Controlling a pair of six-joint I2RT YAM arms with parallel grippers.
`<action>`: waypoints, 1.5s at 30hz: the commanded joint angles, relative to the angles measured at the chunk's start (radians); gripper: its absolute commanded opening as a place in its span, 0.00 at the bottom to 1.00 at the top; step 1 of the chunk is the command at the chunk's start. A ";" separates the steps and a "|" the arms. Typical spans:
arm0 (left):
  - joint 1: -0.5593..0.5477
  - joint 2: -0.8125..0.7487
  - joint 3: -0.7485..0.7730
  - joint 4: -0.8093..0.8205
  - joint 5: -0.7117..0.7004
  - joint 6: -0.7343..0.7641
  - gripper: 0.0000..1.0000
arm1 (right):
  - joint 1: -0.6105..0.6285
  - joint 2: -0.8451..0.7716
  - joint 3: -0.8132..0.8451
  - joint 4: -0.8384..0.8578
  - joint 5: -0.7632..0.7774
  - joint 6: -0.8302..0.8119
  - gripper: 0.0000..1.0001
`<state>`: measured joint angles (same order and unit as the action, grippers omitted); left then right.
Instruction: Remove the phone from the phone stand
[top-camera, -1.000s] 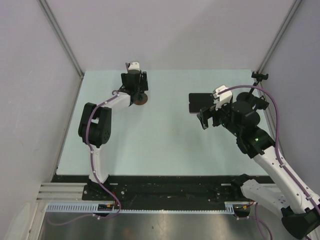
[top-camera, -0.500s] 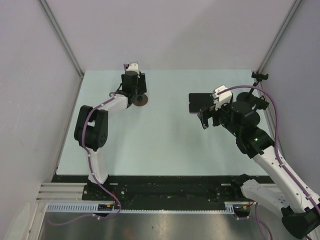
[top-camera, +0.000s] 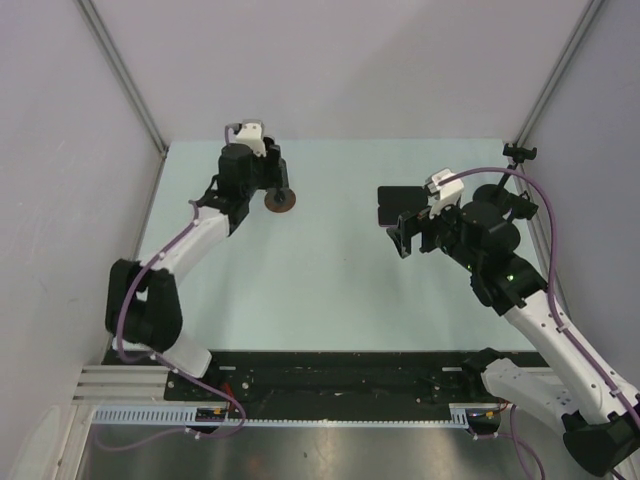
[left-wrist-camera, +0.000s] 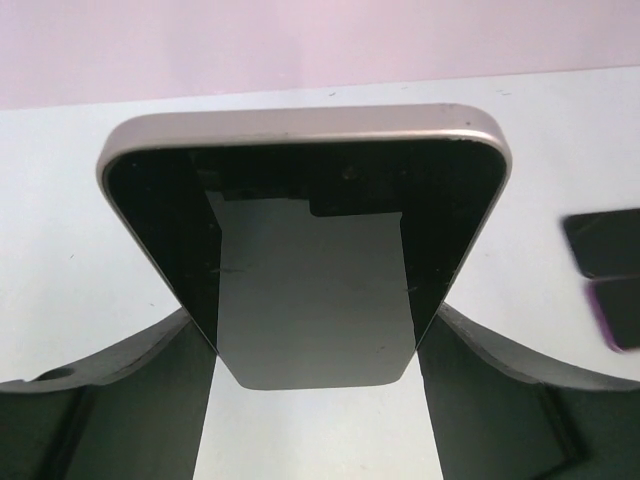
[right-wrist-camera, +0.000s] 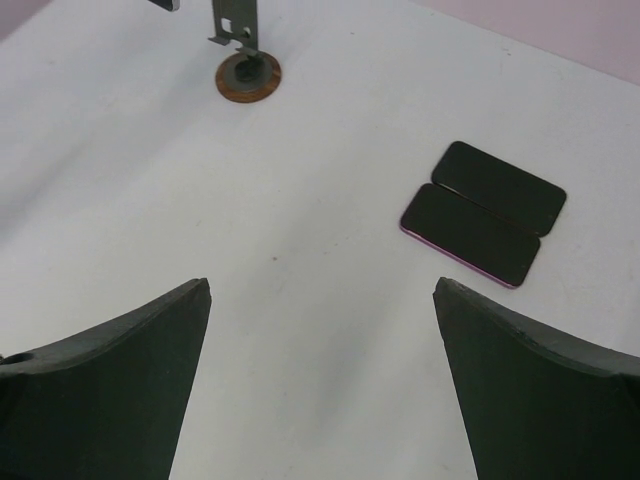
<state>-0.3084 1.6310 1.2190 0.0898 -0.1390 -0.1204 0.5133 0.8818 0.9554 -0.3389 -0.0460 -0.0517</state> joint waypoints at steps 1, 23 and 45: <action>-0.031 -0.213 -0.076 -0.004 0.165 0.007 0.20 | -0.001 0.011 0.011 0.084 -0.094 0.142 0.99; -0.425 -0.477 -0.250 -0.151 0.423 -0.073 0.13 | 0.192 0.131 0.031 0.357 -0.034 0.427 0.79; -0.478 -0.448 -0.231 -0.167 0.343 -0.078 0.09 | 0.324 0.232 0.031 0.345 0.121 0.427 0.52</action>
<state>-0.7746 1.2121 0.9607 -0.1261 0.2222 -0.1947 0.8200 1.0889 0.9558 -0.0093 0.0345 0.3668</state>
